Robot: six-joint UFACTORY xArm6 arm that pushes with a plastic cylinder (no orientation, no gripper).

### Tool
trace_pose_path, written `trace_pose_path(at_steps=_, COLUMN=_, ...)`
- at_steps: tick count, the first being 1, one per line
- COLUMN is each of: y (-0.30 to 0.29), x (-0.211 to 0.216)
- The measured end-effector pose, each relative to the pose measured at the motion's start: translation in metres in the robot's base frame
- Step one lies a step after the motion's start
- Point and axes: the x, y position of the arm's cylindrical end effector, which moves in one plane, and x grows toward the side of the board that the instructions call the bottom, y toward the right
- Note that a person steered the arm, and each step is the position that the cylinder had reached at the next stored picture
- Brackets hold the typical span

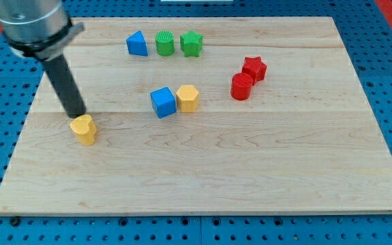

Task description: Slide blue triangle to the bottom left side of the blue cube

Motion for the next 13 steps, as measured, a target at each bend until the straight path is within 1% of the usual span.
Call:
trace_pose_path(at_steps=1, y=-0.027, x=-0.016)
trace_pose_path(at_steps=2, y=-0.027, x=-0.027)
trace_pose_path(at_steps=8, y=-0.025, x=-0.039)
trace_pose_path(at_steps=9, y=0.011, x=-0.040)
trace_pose_path(at_steps=10, y=0.038, x=-0.065)
trace_pose_path(at_steps=11, y=0.019, x=-0.109)
trace_pose_path(at_steps=13, y=0.029, x=-0.194)
